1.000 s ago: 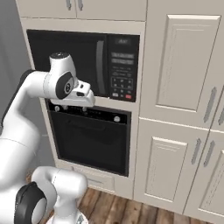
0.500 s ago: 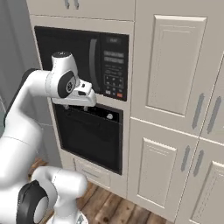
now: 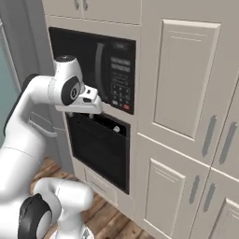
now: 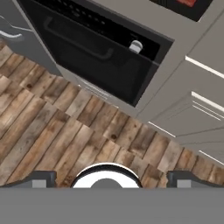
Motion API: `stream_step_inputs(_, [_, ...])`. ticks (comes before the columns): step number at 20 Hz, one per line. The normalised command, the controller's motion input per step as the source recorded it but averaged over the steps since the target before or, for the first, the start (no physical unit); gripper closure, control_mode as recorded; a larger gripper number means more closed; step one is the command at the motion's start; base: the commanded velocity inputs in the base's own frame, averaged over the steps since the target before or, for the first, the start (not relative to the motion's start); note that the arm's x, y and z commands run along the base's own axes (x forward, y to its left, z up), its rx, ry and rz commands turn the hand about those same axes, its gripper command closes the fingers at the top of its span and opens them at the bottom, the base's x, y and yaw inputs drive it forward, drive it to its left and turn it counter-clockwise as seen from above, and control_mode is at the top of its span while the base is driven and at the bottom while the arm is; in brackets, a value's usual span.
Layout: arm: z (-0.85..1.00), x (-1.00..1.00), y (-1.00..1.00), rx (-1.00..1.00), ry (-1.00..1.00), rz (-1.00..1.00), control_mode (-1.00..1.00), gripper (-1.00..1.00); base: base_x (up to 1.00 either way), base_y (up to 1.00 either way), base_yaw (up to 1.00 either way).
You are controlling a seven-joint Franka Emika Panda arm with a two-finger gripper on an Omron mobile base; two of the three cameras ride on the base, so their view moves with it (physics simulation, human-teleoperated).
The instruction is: Take the baked cake out of the oven and place it on the plate for cooling. Then close the oven door.
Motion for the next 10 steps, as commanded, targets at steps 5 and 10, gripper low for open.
stream_step_inputs(5, [0.00,0.00,0.00,0.00,0.00,0.00,1.00,-1.00,0.05,-0.87,0.32])
stream_step_inputs(10, [0.00,0.00,0.00,0.00,0.00,0.00,1.00,-1.00,0.00,-0.56,0.26])
